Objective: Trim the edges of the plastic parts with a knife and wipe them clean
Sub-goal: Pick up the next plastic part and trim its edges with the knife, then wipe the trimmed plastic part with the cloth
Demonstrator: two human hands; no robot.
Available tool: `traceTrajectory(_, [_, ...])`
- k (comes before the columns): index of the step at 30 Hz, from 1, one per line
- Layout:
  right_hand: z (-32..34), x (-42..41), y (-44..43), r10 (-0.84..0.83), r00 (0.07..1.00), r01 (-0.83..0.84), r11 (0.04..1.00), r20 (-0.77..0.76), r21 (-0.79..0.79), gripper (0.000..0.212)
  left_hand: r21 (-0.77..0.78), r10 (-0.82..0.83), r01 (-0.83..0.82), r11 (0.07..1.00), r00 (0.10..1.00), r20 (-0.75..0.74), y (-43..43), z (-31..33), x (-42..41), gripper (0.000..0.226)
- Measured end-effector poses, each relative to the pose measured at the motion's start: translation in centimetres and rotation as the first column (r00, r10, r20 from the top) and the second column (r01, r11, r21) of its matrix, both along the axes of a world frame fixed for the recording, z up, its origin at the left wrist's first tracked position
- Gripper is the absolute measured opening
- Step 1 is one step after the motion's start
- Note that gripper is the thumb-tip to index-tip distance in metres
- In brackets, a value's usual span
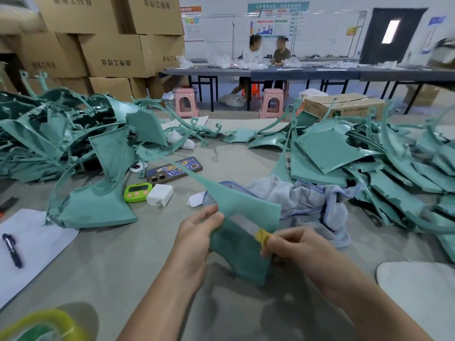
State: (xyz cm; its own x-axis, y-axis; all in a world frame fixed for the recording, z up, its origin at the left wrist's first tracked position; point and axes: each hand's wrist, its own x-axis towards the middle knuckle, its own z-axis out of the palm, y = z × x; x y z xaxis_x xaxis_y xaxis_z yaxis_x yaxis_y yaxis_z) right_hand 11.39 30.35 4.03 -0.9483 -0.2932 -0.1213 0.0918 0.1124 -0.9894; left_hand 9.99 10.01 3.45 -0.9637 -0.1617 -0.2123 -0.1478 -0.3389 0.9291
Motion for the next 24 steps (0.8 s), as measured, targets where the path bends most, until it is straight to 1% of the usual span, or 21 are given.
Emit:
traceTrajectory(1, [0.0, 0.1, 0.2, 0.041, 0.999, -0.041, 0.999, -0.010, 0.012, 0.026, -0.035, 0.063, -0.063, 0.997, 0.998, -0.002, -0.1, -0.2, -0.2, 0.021])
traceTrajectory(2, [0.1, 0.0, 0.5, 0.032, 0.999, -0.031, 0.998, 0.016, -0.052, 0.025, -0.065, 0.141, -0.141, 0.988, 0.990, -0.009, -0.3, -0.4, -0.4, 0.017])
traceTrajectory(4, [0.2, -0.5, 1.4, -0.060, 0.996, 0.070, 0.981, 0.063, -0.181, 0.020, -0.133, 0.328, -0.330, 0.934, 0.944, -0.038, -1.2, -0.7, -0.8, 0.010])
traceTrajectory(5, [0.3, -0.7, 1.8, -0.103, 0.993, 0.110, 0.982, 0.052, -0.151, 0.022, -0.167, 0.407, -0.409, 0.897, 0.912, -0.050, -1.8, -0.6, -0.9, 0.015])
traceTrajectory(6, [0.5, -0.9, 2.4, -0.109, 0.994, 0.110, 0.993, 0.010, -0.043, 0.027, -0.179, 0.464, -0.467, 0.866, 0.884, -0.057, -2.5, -0.5, -0.9, 0.023])
traceTrajectory(7, [0.5, -1.0, 2.9, -0.058, 0.997, 0.063, 0.990, -0.044, 0.128, 0.032, -0.165, 0.510, -0.513, 0.843, 0.858, -0.061, -3.3, -0.4, -0.9, 0.028])
traceTrajectory(8, [0.5, -1.0, 3.2, 0.037, 0.997, -0.010, 0.942, -0.075, 0.335, 0.034, -0.128, 0.547, -0.551, 0.825, 0.835, -0.065, -3.9, -0.3, -0.9, 0.029])
traceTrajectory(9, [0.4, -0.9, 3.3, 0.125, 0.988, -0.060, 0.848, -0.090, 0.527, 0.035, -0.081, 0.569, -0.573, 0.816, 0.820, -0.065, -4.4, -0.3, -0.8, 0.027])
traceTrajectory(10, [0.2, -0.9, 3.3, 0.155, 0.980, -0.033, 0.749, -0.127, 0.662, 0.037, -0.037, 0.570, -0.572, 0.819, 0.819, -0.063, -4.6, -0.2, -0.7, 0.024])
traceTrajectory(11, [0.1, -0.9, 3.3, 0.108, 0.971, 0.080, 0.694, -0.214, 0.715, 0.040, -0.004, 0.539, -0.540, 0.841, 0.840, -0.061, -4.7, -0.2, -0.7, 0.020])
traceTrajectory(12, [0.0, -0.9, 3.1, 0.018, 0.933, 0.255, 0.671, -0.359, 0.696, 0.041, 0.017, 0.480, -0.480, 0.877, 0.875, -0.058, -4.6, 0.0, -0.6, 0.017])
traceTrajectory(13, [0.0, -0.8, 2.8, -0.093, 0.856, 0.427, 0.680, -0.508, 0.596, 0.043, 0.024, 0.397, -0.396, 0.918, 0.916, -0.059, -4.3, 0.2, -0.4, 0.016])
traceTrajectory(14, [0.0, -0.7, 2.6, -0.211, 0.789, 0.519, 0.731, -0.577, 0.442, 0.045, 0.018, 0.293, -0.292, 0.956, 0.955, -0.056, -4.1, 0.4, -0.2, 0.016])
traceTrajectory(15, [0.1, -0.6, 2.3, -0.298, 0.795, 0.493, 0.825, -0.528, 0.276, 0.047, 0.002, 0.172, -0.172, 0.985, 0.984, -0.051, -3.7, 0.6, 0.1, 0.017])
traceTrajectory(16, [0.5, -0.4, 1.9, -0.312, 0.860, 0.388, 0.913, -0.402, 0.122, 0.047, -0.019, 0.053, -0.054, 0.998, 0.998, -0.047, -3.2, 0.8, 0.3, 0.017])
traceTrajectory(17, [0.8, -0.1, 1.4, -0.248, 0.932, 0.260, 0.966, -0.263, 0.012, 0.048, -0.048, -0.048, 0.046, 0.998, 0.998, -0.047, -2.7, 0.9, 0.5, 0.017])
traceTrajectory(18, [1.0, 0.3, 0.8, -0.133, 0.978, 0.128, 0.991, -0.157, -0.044, 0.048, -0.089, -0.117, 0.113, 0.990, 0.992, -0.045, -2.1, 0.8, 0.7, 0.018])
traceTrajectory(20, [1.0, 0.8, -0.1, 0.051, 0.996, -0.053, 0.998, -0.070, -0.029, 0.032, -0.156, -0.202, 0.196, 0.968, 0.979, -0.023, -1.3, 0.6, 1.0, 0.021])
traceTrajectory(21, [0.9, 1.0, -0.4, 0.071, 0.996, -0.072, 0.997, -0.046, -0.009, 0.021, -0.153, -0.235, 0.231, 0.961, 0.972, -0.010, -1.0, 0.5, 1.1, 0.023])
traceTrajectory(22, [0.7, 0.8, -0.7, 0.034, 0.999, -0.034, 0.999, -0.029, -0.013, 0.018, -0.117, -0.257, 0.255, 0.960, 0.967, -0.002, -0.8, 0.4, 1.2, 0.028])
traceTrajectory(24, [0.5, 0.4, -0.9, -0.125, 0.992, 0.126, 0.985, 0.015, -0.120, 0.021, 0.013, -0.277, 0.277, 0.961, 0.961, -0.009, -0.9, 0.4, 1.0, 0.038])
